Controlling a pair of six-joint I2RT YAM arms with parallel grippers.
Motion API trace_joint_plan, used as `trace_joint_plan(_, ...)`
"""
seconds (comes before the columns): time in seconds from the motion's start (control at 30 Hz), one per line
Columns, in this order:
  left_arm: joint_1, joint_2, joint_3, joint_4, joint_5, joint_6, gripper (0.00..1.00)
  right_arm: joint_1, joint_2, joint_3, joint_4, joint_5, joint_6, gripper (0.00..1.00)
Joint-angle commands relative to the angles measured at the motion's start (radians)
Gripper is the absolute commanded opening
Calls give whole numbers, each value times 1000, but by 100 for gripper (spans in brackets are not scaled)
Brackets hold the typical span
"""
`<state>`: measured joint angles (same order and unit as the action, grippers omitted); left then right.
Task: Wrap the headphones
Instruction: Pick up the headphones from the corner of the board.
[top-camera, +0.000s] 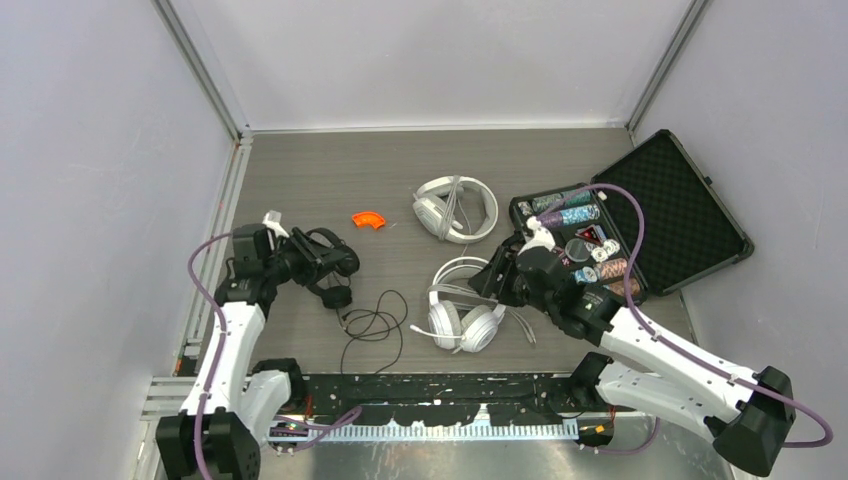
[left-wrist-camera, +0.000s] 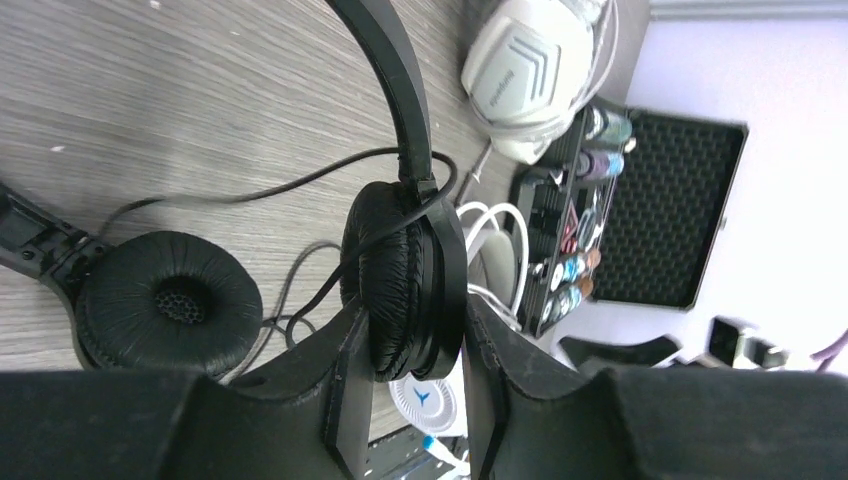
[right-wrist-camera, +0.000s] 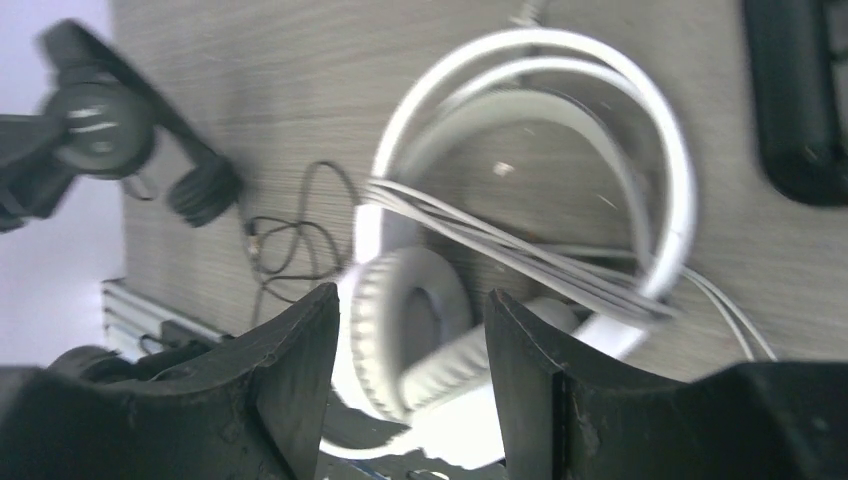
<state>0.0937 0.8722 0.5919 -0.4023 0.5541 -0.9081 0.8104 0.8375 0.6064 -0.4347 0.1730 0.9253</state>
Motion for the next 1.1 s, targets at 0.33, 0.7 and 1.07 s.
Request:
trace_joint_plan(0.33,-85,-45,70,106,203,126,30,36,214,305,417,-111,-194,66)
trace_joint_plan(0.7,-127,-137,37,257,356,62,29,89,601,660,368,-159,-245,61)
trace_joint_plan(1.07,-219,-136,62,265,339,109,29,120,834,923,118,-135,-306,63)
